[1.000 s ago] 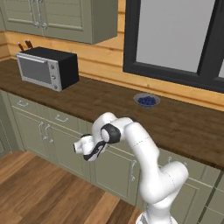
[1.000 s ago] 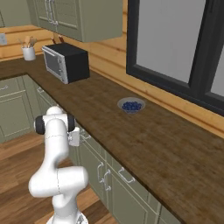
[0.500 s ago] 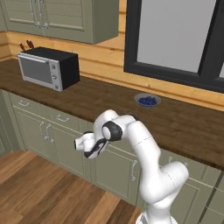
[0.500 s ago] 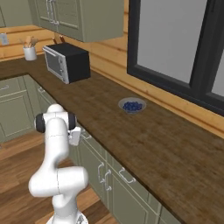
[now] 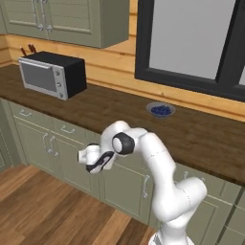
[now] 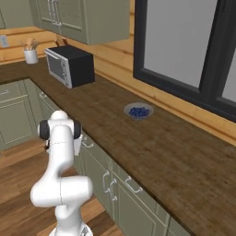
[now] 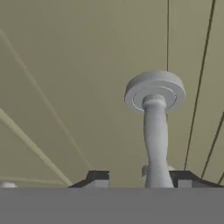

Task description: Take a straw from the drawer in front and place it inside the glass cup on the dining counter.

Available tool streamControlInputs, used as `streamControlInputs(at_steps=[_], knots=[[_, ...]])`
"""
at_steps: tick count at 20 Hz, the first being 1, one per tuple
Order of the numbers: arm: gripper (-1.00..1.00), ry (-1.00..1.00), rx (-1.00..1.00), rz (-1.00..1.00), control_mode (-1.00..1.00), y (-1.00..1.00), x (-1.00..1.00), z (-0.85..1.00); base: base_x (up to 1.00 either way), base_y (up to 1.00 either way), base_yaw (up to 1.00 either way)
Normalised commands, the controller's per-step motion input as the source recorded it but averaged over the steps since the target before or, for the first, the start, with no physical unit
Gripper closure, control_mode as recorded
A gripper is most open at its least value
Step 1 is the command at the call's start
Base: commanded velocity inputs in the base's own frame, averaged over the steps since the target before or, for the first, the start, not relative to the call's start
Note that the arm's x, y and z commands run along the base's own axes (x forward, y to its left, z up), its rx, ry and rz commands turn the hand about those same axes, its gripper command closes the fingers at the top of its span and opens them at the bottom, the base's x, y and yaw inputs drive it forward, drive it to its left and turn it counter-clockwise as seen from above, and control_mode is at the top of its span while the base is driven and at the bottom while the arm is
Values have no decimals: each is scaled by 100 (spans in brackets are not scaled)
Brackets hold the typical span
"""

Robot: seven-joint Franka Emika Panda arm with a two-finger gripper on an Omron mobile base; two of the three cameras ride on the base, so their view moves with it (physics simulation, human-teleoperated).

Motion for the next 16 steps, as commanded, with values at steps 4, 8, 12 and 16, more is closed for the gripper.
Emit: streamControlInputs(at_steps=[4, 8, 12, 16], knots=[[100, 0, 12, 20, -100, 100, -72, -100, 0, 0, 0], [100, 0, 13, 25, -100, 100, -99, -91, 0, 0, 0], [100, 0, 14, 21, -100, 95, -100, -53, 0, 0, 0], [100, -2, 35, 9, -100, 16, -100, -7, 0, 0, 0]])
